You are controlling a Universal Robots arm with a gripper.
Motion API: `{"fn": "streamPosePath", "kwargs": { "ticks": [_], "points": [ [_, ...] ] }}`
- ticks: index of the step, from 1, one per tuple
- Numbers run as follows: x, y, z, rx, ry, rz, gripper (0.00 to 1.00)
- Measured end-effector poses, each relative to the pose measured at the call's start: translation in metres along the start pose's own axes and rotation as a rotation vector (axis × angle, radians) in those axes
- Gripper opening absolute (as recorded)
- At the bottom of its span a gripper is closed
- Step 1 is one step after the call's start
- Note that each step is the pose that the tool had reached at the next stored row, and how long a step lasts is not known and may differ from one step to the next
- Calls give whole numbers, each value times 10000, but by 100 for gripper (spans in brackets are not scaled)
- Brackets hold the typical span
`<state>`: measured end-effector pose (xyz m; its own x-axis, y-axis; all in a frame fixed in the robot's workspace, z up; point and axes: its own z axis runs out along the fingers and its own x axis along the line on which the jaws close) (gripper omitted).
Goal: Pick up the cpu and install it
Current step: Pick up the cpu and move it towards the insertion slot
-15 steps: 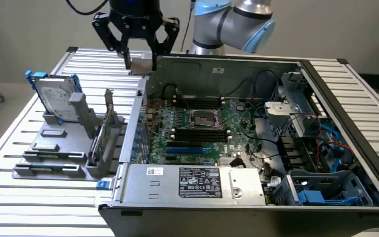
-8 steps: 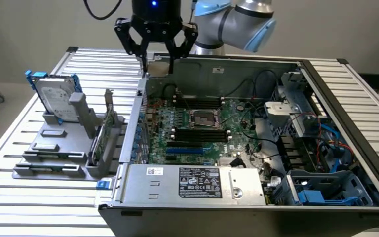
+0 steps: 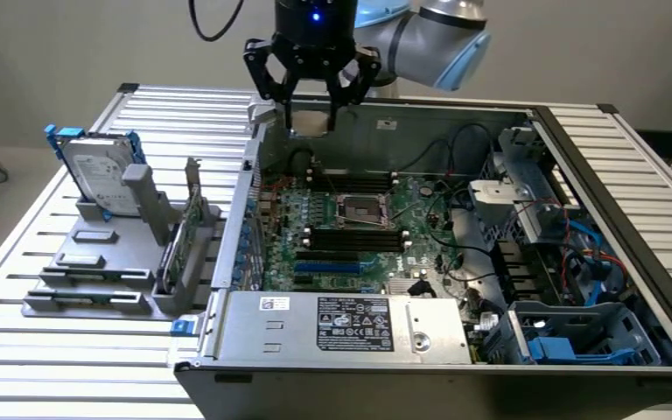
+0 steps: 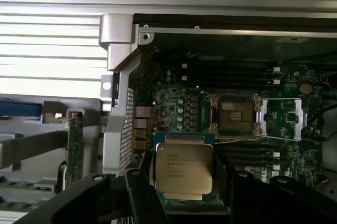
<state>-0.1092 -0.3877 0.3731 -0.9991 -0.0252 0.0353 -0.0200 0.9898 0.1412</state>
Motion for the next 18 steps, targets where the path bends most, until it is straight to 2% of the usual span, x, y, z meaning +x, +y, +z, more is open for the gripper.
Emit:
{"fn": "streamPosePath", "kwargs": {
  "ticks": [14,18],
  "points": [
    [-454,403,299,0,-1,0,55],
    [-608,472,373,17,1,0,55]
  ]
}}
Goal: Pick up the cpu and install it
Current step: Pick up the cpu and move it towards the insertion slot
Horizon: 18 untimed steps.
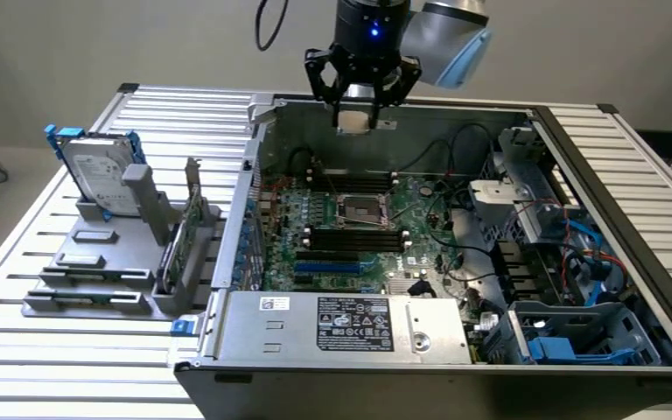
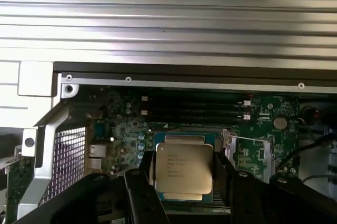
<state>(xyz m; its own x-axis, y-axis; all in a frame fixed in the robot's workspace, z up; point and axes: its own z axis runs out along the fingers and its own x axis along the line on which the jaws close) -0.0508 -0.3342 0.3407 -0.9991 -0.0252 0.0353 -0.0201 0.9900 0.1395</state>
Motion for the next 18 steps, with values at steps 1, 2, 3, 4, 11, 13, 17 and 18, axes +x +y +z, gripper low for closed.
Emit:
{"fn": "streamPosePath", "kwargs": {
  "ticks": [1,2,3,4,11,13,17,18],
  "points": [
    [-38,8,18,6,0,1,55],
    [-67,9,35,14,0,2,55],
    [-89,8,54,22,-1,2,55],
    [-104,5,72,32,-1,2,55],
    [-213,-14,194,84,1,5,55],
    [-235,-20,228,94,1,4,55],
    [-289,-31,297,116,1,6,55],
    [-300,-34,316,120,2,6,55]
  ]
}}
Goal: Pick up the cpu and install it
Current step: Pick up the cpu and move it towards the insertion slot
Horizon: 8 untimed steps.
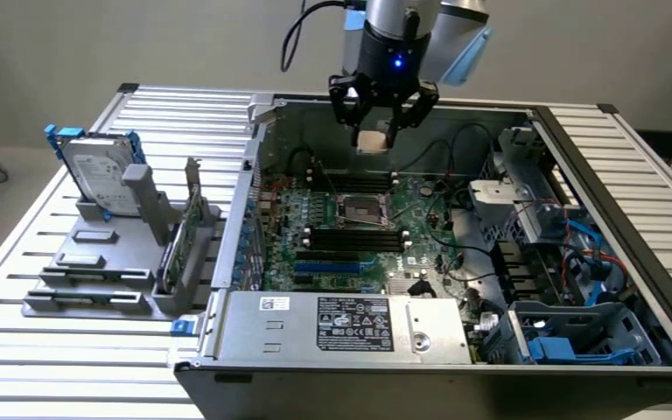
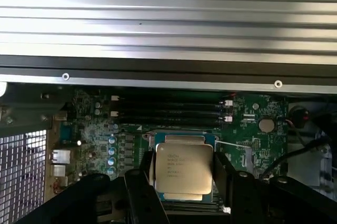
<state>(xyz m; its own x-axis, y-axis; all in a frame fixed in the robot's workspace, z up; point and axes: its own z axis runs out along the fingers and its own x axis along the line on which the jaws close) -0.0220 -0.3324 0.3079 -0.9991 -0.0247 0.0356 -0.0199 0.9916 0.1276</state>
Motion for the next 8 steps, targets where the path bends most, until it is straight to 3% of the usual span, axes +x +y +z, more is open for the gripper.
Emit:
{"fn": "streamPosePath", "kwargs": {
  "ticks": [8],
  "points": [
    [-8,-3,24,2,10,1,55]
  ]
}}
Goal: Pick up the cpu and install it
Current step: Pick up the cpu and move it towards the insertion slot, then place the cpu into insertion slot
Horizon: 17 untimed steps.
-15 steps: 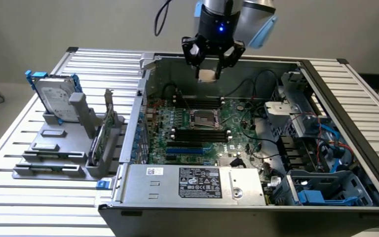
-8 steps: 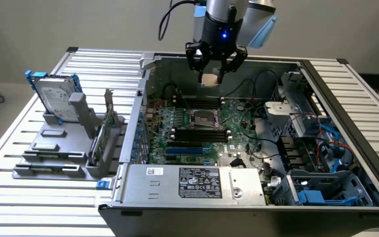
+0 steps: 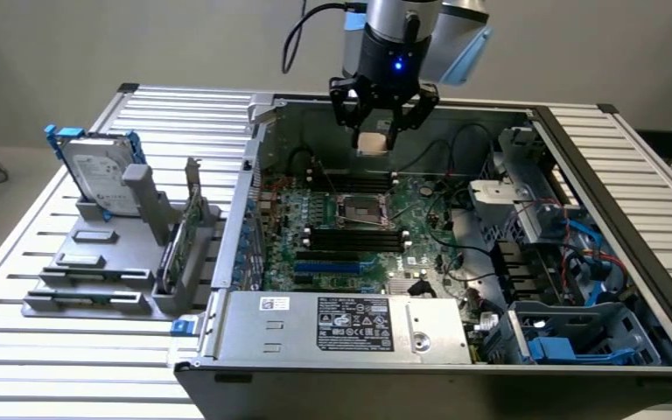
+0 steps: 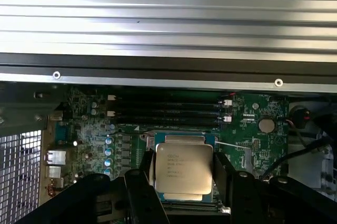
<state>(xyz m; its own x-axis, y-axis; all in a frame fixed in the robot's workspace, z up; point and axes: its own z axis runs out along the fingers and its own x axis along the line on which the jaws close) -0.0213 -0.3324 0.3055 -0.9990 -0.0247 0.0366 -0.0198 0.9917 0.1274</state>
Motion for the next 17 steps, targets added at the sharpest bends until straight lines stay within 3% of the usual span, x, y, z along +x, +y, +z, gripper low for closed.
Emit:
{"fn": "streamPosePath", "kwargs": {
  "ticks": [13,17],
  "points": [
    [0,-1,0,-1,10,2,55],
    [2,-1,1,-22,-57,553,55]
  ]
}}
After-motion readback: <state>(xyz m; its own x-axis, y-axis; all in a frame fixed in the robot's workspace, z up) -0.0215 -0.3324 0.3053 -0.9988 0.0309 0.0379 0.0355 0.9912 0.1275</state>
